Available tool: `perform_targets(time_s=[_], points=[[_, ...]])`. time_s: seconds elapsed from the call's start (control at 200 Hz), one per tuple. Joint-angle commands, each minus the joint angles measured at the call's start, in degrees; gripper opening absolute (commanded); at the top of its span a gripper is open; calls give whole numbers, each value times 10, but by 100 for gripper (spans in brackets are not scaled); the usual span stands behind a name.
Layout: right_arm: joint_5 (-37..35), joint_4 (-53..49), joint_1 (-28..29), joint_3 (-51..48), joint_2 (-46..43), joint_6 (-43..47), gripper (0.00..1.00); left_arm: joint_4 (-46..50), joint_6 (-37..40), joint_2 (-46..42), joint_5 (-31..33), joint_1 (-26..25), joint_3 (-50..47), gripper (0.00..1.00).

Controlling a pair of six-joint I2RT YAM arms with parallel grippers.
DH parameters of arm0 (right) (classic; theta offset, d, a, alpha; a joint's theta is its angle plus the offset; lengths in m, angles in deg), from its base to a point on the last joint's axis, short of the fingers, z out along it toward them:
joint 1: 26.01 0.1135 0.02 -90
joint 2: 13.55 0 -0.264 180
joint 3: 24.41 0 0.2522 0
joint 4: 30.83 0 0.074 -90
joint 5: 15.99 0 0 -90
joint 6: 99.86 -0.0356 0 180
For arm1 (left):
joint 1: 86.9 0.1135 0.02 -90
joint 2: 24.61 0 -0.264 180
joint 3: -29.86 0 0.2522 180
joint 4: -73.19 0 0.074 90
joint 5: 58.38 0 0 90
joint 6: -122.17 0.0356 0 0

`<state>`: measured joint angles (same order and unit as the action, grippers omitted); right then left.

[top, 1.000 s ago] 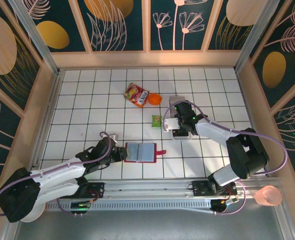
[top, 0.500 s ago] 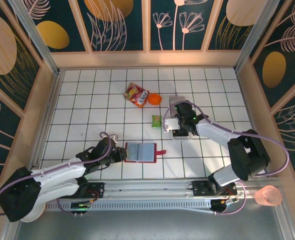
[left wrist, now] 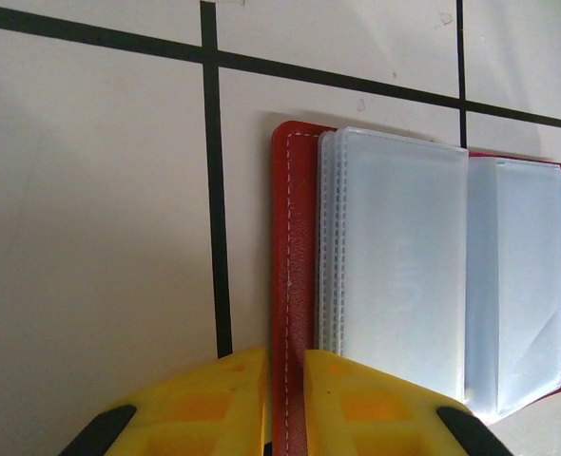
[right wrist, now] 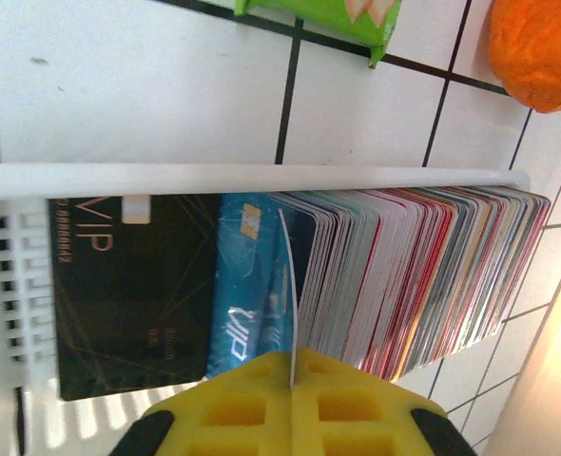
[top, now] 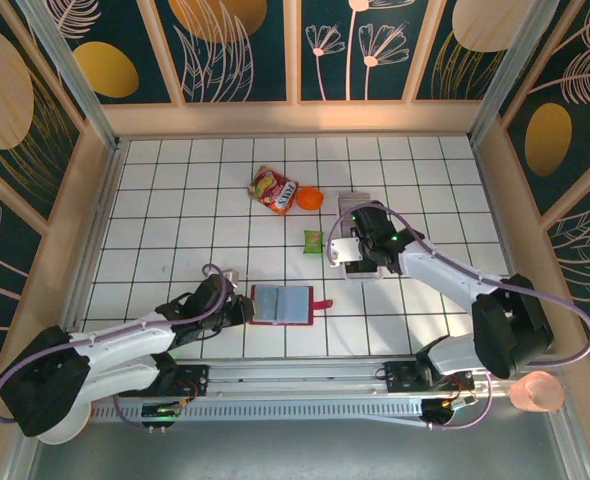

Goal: Put the credit cards into the card holder

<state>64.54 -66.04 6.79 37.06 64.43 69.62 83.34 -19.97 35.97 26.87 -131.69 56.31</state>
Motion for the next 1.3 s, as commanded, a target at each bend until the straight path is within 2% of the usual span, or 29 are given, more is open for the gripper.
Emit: perform_targets(time_s=[0.0,0.18,0.315,0.435,0.545,0.646,0.731,0.781,0.861,0.996,1.106,1.296], points=[[4,-49,15,32,-34,-32,0,-10,2,13,-13,-2,0,17],[35,-133,68,76,-84,-143,0,-25,-5,27,-34,-3,2,17],[26,-129,124,107,-121,-337,0,-27,-5,21,-42,-3,1,16],[29,-87,164,111,-147,-588,0,-32,-4,26,-52,-5,5,16],[40,-46,169,80,-165,-891,0,-42,-10,35,-57,-9,5,16],[124,9,169,17,-176,-1103,0,-43,-12,43,-61,-13,11,16],[208,129,173,-73,-189,-1263,0,-50,-14,47,-65,-18,12,15],[226,206,184,-125,-194,-1328,0,-50,-14,50,-66,-20,14,15],[203,282,216,-179,-192,-1388,0,-59,-16,54,-72,-23,13,14],[173,285,245,-190,-150,-1418,0,-60,-17,56,-71,-26,11,12],[186,346,253,-202,-107,-1442,0,-62,-15,62,-71,-25,10,11],[174,325,252,-176,-51,-1430,0,-58,-14,63,-67,-26,7,9]])
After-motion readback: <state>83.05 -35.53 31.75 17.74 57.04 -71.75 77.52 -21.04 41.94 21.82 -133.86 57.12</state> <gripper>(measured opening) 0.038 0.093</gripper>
